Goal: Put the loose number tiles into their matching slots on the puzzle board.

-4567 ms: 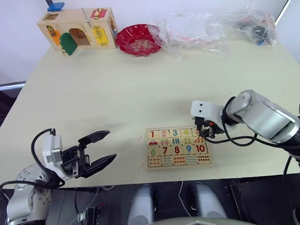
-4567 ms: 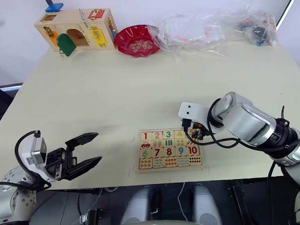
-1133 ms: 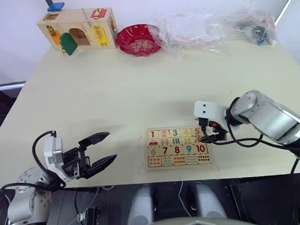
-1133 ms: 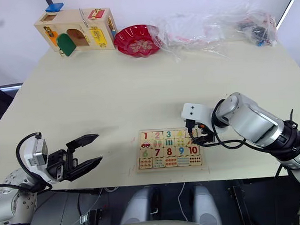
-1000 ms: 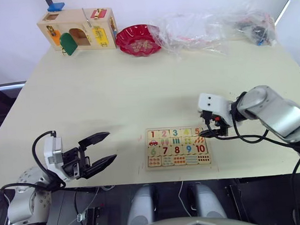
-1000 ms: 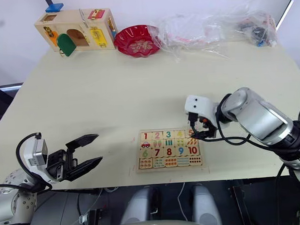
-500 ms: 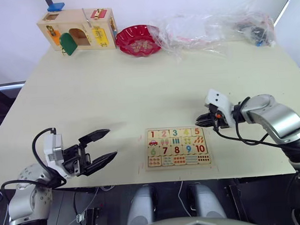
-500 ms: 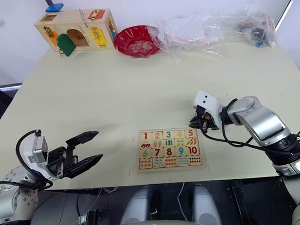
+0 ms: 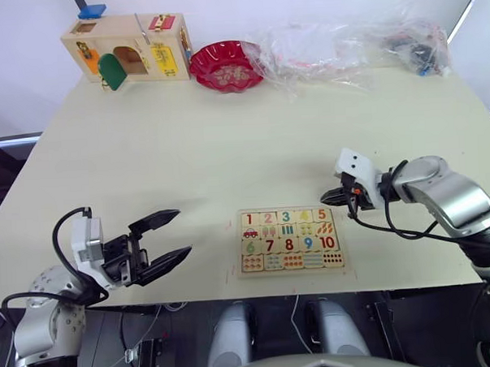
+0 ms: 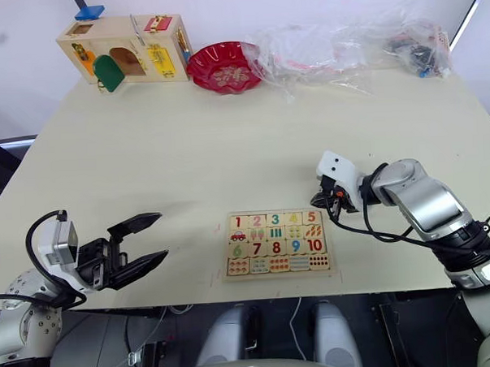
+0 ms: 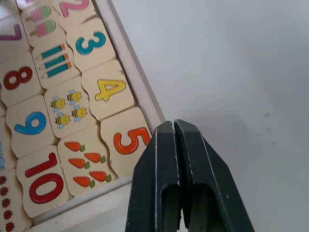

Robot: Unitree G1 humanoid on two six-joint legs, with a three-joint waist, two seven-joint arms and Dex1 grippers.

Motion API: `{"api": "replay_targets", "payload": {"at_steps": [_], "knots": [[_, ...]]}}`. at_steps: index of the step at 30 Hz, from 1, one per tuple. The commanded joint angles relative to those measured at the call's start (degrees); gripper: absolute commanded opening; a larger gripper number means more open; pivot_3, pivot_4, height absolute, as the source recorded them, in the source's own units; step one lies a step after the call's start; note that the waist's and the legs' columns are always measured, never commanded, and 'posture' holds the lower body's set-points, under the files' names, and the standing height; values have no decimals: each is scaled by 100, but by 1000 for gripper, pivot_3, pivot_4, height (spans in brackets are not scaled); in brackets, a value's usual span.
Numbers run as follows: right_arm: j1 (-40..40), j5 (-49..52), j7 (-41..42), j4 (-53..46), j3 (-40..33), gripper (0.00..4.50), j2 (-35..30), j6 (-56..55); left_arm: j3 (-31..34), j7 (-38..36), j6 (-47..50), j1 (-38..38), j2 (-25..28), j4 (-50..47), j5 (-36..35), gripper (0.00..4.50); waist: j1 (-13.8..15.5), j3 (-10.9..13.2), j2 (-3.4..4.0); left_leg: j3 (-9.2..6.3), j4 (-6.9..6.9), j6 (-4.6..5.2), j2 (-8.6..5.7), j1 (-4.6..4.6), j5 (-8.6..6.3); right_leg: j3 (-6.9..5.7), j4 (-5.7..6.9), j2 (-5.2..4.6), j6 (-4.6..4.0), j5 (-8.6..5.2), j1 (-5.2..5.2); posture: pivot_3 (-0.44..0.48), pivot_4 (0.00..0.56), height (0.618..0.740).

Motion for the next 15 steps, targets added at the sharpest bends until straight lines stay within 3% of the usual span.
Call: {"api": "replay_targets", "payload": {"at_steps": [1, 15], "knots": [[19, -94, 31, -91, -12, 45, 6, -112, 21, -21, -7, 49, 49, -61, -24, 4500, -1, 0, 0, 1, 0, 0, 0, 0, 0, 0, 0, 0, 0, 0, 0, 0, 150, 740], [85, -207, 133, -180, 113, 45, 47, -133, 31, -5, -13, 124, 43, -110, -38, 4500, 1, 0, 0, 0, 0, 0, 0, 0, 0, 0, 0, 0, 0, 0, 0, 0, 150, 740]]}}
